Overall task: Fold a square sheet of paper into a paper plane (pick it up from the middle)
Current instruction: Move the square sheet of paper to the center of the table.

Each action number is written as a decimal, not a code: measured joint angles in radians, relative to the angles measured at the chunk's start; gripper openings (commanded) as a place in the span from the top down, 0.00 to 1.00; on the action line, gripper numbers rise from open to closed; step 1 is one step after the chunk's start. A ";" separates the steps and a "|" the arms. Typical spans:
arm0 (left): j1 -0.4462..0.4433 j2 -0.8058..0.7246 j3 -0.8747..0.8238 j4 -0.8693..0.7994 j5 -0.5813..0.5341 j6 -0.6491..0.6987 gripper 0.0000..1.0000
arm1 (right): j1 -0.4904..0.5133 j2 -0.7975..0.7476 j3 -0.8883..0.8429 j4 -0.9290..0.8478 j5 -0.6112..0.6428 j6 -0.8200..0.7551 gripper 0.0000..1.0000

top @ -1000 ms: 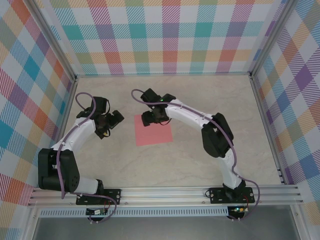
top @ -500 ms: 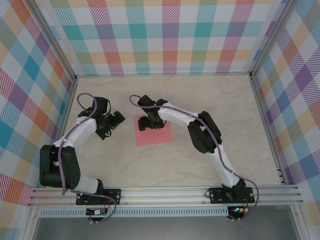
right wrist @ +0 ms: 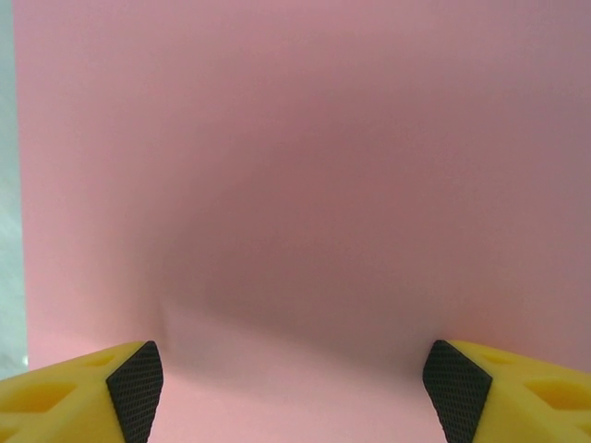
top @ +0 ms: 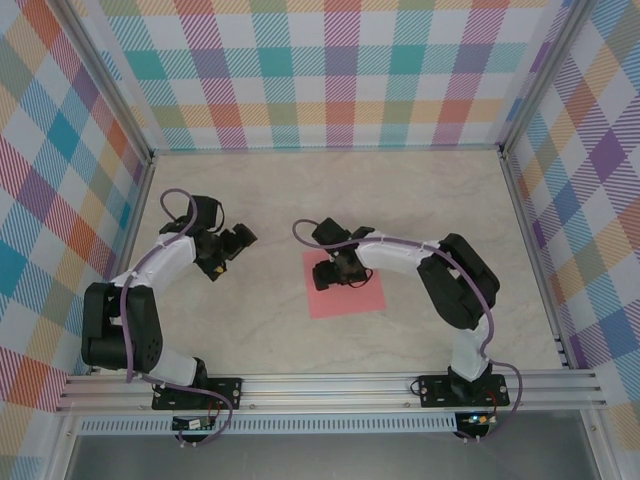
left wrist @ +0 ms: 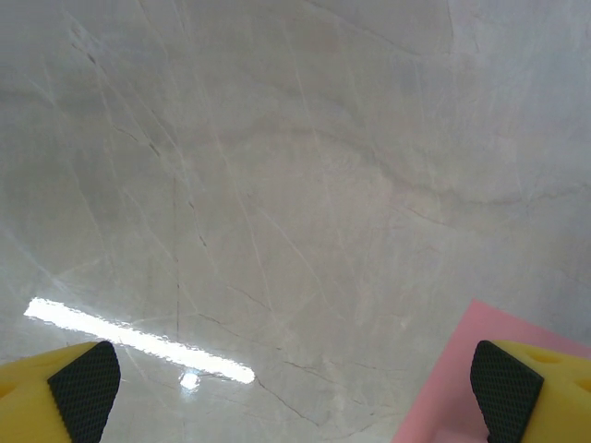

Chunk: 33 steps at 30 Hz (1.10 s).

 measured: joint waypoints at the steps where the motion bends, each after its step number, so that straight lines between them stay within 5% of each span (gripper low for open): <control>1: -0.003 0.005 -0.007 0.006 0.011 0.000 0.00 | -0.001 -0.009 -0.005 -0.023 0.000 -0.002 0.18; 6: -0.034 0.015 -0.048 0.056 0.055 -0.002 0.00 | -0.003 -0.018 0.047 -0.196 -0.011 0.028 0.00; 16: -0.158 0.014 -0.114 0.173 0.102 -0.016 0.00 | -0.022 -0.018 0.108 -0.290 -0.014 0.114 0.00; 33: -0.241 0.024 -0.125 0.232 0.091 -0.056 0.00 | -0.078 0.052 0.091 -0.254 -0.037 0.118 0.00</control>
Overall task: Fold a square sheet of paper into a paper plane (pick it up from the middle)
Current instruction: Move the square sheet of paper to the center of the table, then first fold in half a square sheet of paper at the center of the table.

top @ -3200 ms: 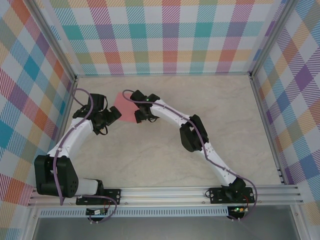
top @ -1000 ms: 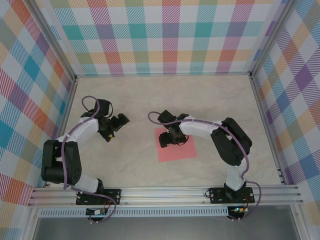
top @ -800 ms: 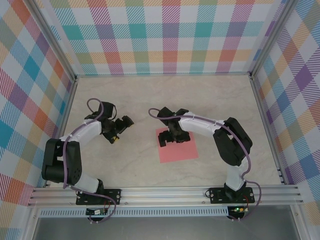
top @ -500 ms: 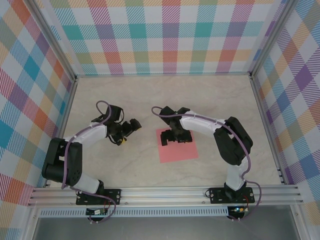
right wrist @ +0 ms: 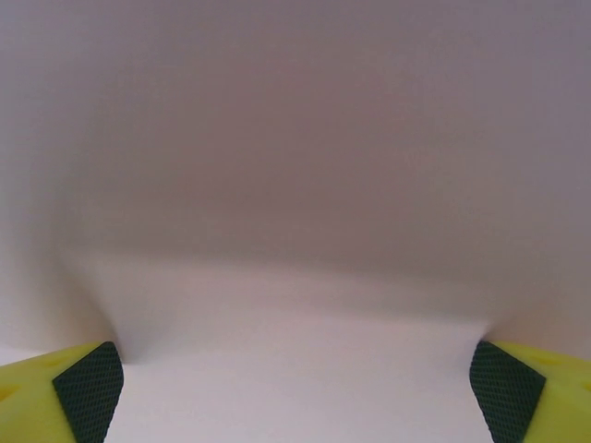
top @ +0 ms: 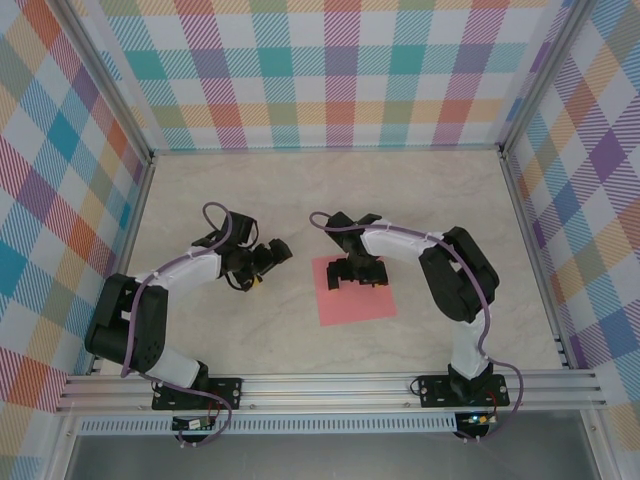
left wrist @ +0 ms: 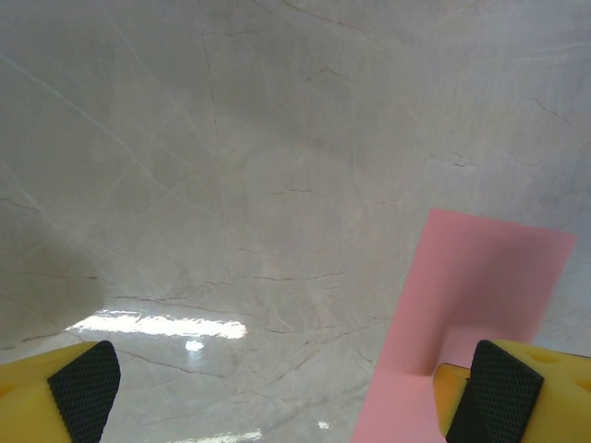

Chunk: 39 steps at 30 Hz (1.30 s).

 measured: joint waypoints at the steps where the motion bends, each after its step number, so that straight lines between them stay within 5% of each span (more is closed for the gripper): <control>1: -0.001 0.004 0.000 0.000 0.000 -0.001 0.00 | 0.000 0.002 0.000 -0.001 0.002 0.000 0.00; 24: -0.014 0.009 -0.017 0.032 -0.007 -0.023 0.00 | -0.011 -0.005 -0.016 0.005 0.027 0.015 0.19; 33: -0.021 0.009 -0.035 0.101 0.018 -0.048 0.00 | -0.023 -0.051 -0.065 0.075 -0.026 0.005 0.57; 39: -0.026 0.009 -0.074 0.216 0.115 -0.093 0.06 | -0.042 -0.155 -0.184 0.257 -0.216 0.016 0.64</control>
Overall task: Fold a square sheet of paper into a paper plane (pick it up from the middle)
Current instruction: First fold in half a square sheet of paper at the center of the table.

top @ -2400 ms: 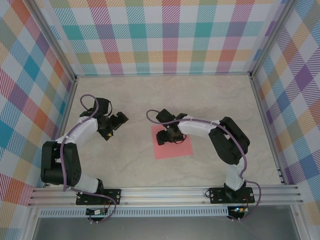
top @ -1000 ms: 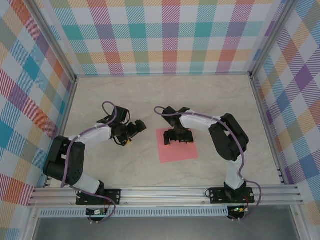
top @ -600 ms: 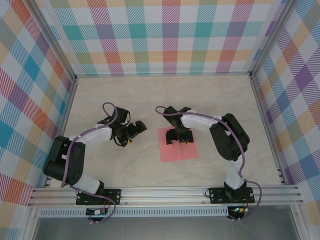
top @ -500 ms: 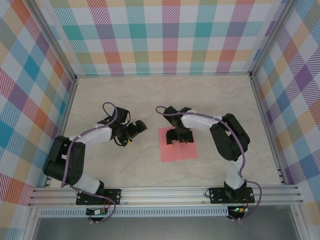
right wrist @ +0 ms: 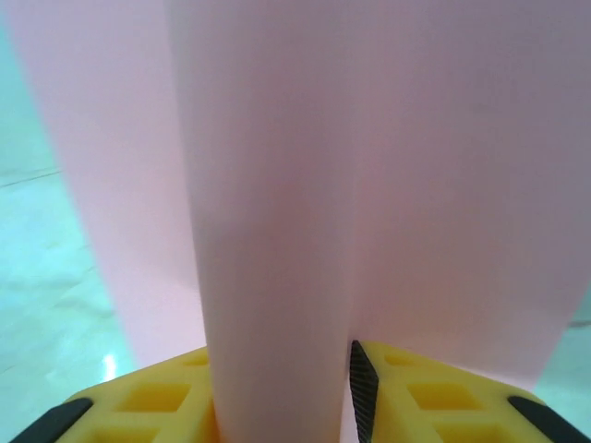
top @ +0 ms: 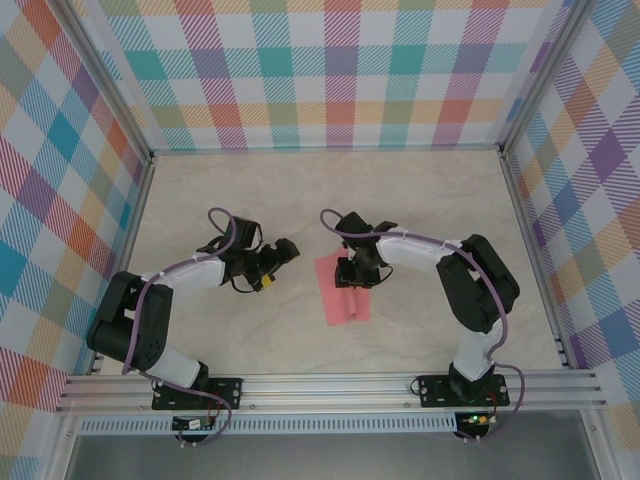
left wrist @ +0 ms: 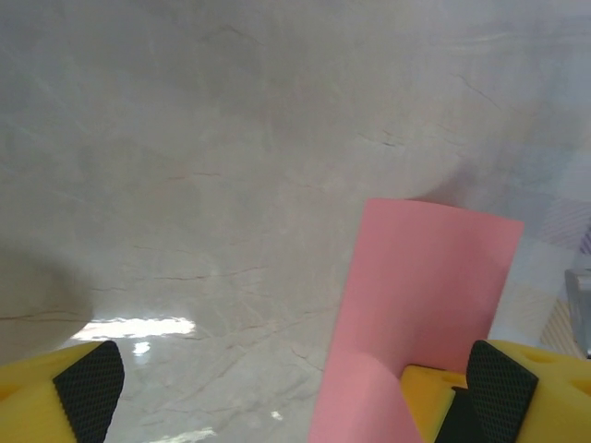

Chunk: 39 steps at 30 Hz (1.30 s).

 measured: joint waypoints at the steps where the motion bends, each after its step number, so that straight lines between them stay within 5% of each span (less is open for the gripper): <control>1: 0.000 0.000 -0.005 0.021 0.018 -0.008 0.07 | -0.008 -0.024 -0.020 0.035 -0.043 0.004 0.64; 10: 0.000 0.001 -0.064 0.245 0.175 -0.130 0.14 | -0.126 -0.153 -0.184 0.440 -0.426 0.150 0.65; 19: 0.000 0.077 -0.109 0.474 0.298 -0.246 0.29 | -0.185 -0.137 -0.241 0.676 -0.630 0.279 0.62; 31: -0.014 0.115 -0.118 0.693 0.354 -0.335 0.62 | -0.211 -0.100 -0.247 0.771 -0.727 0.351 0.59; 39: -0.014 0.115 -0.129 0.742 0.357 -0.349 0.75 | -0.223 -0.085 -0.254 0.771 -0.731 0.354 0.54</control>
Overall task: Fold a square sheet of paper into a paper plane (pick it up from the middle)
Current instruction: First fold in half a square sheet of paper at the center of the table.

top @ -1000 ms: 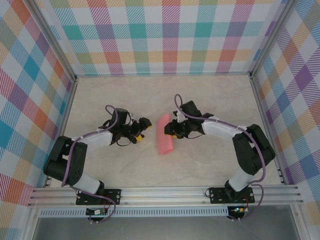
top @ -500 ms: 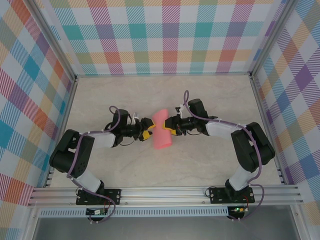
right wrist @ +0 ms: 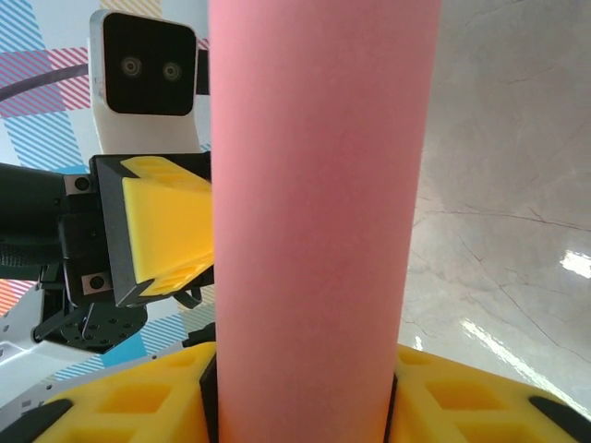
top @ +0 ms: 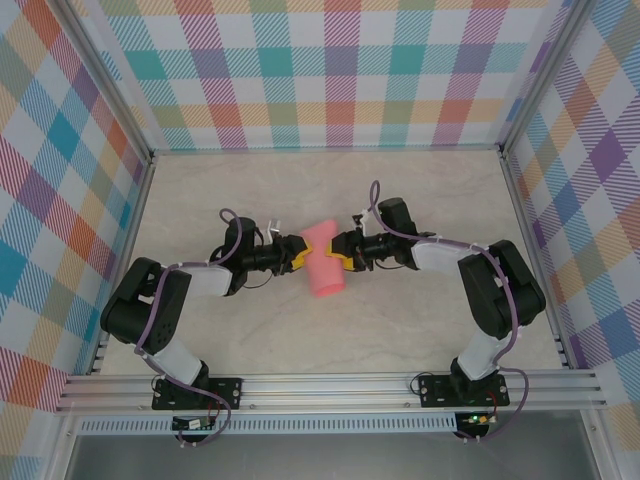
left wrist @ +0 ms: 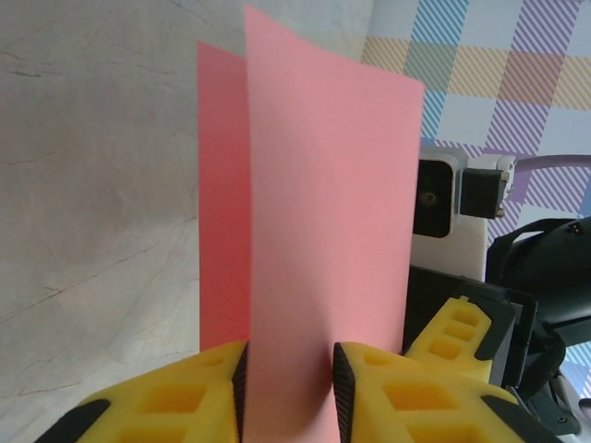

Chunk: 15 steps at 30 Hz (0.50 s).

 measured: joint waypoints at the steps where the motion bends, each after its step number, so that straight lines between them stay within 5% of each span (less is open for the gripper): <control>1: 0.000 0.000 -0.005 0.004 0.000 0.000 0.77 | -0.001 0.000 -0.005 0.000 0.000 0.000 0.53; 15: 0.000 0.035 -0.040 0.036 -0.008 0.004 0.78 | -0.005 0.036 -0.042 -0.020 0.032 -0.015 0.51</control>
